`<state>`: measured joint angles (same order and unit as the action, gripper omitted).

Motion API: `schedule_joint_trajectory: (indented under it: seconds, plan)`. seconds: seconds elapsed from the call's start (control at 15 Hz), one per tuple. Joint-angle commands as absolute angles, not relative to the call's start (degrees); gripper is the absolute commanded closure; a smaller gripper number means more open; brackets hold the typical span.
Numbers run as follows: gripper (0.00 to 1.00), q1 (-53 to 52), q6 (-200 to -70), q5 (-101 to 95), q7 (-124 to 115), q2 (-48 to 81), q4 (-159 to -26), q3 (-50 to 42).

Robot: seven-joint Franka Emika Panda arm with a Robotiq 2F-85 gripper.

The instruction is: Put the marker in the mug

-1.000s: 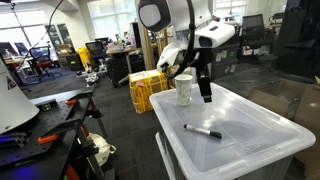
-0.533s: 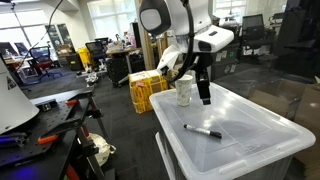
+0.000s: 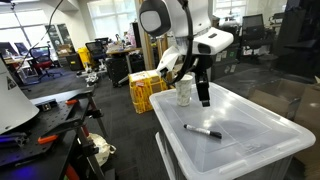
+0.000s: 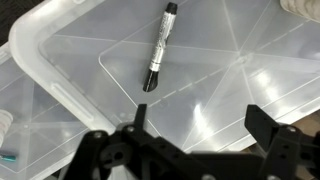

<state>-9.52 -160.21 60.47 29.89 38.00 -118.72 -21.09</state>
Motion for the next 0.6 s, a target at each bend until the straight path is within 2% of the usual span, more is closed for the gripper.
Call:
schedule_joint_trajectory:
  seconds: [0.0,0.53]
  plan:
    - [0.0,-9.52,-159.15,60.29,26.89,40.44,-116.9,-21.38]
    - [0.0,-8.55,-158.45,60.65,24.22,46.5,-111.84,-20.76]
